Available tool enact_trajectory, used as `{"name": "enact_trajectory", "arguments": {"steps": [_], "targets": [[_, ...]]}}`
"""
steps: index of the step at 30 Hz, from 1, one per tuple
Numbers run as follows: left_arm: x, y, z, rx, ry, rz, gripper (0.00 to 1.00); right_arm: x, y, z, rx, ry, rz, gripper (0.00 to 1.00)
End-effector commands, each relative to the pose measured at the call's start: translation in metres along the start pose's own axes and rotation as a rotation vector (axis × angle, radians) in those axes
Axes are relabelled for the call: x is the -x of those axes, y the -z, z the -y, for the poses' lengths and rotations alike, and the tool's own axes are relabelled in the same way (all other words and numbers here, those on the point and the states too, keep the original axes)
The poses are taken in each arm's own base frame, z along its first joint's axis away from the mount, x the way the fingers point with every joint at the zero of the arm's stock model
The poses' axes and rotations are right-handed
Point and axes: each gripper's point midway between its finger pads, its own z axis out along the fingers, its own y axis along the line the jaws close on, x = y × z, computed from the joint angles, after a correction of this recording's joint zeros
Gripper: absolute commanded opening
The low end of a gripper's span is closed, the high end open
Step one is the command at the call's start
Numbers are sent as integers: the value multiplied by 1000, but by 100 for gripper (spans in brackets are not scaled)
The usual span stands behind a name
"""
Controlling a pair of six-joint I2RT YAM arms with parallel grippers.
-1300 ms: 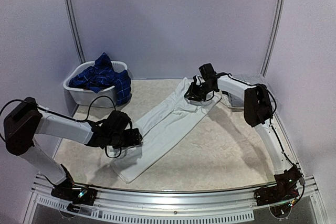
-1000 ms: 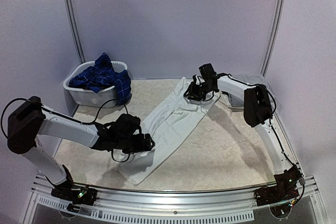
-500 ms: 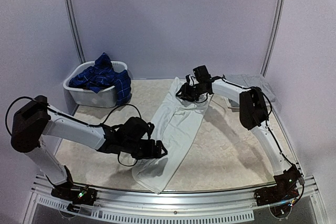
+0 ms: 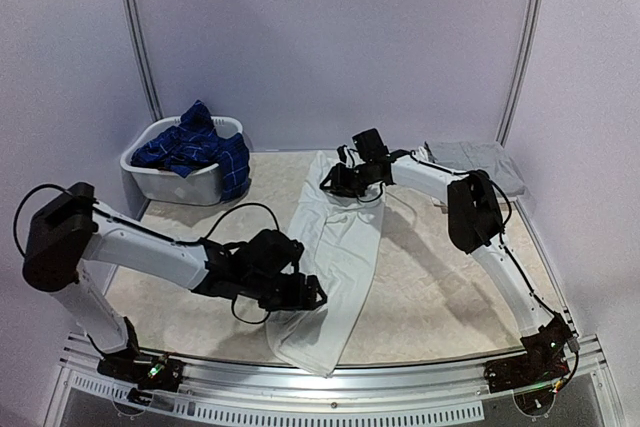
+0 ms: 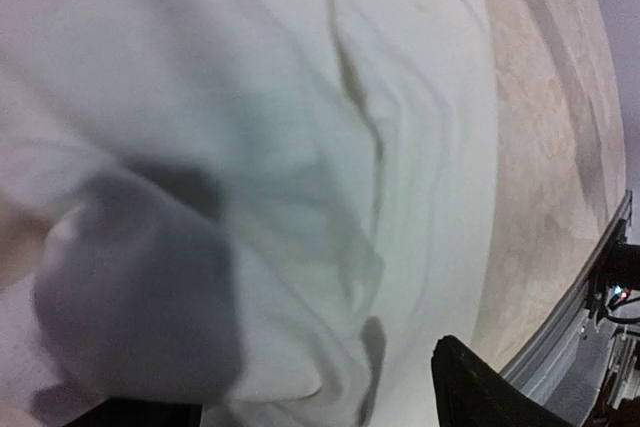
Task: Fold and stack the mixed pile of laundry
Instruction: Rotate the rectangle-folded T-shirt at the center of the board.
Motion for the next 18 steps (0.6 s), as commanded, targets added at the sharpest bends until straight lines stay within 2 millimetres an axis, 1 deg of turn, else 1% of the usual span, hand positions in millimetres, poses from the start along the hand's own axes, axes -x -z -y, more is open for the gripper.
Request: {"name": "enact_trajectory", "arguments": {"steps": [1,5,7,9,11,12,13,14,15,16,17,18], "targets": [[-5,37,-61,229,76,91,80,9,17,29,-81,-10,-4,40],[-9,61,-79,262,126,130,80,29,30,40,-64,-27,33,41],[-4,77,-81,278,119,160,81,30,33,36,-48,-14,28,39],[6,96,-74,264,78,207,81,30,36,23,-9,14,21,37],[23,119,-63,250,5,266,83,33,44,0,17,57,37,37],[32,130,-58,264,-37,294,84,37,52,-14,27,81,52,38],[40,141,-59,305,-85,316,85,39,57,-25,32,107,56,39],[48,152,-60,352,-122,340,86,45,69,-42,41,142,74,40],[56,162,-64,408,-150,368,88,48,79,-53,42,159,85,41],[62,168,-68,446,-176,384,88,50,87,-59,40,169,92,42],[66,171,-69,459,-202,389,88,55,100,-70,42,183,111,42],[70,171,-69,456,-224,388,88,55,107,-72,30,188,118,43]]}}
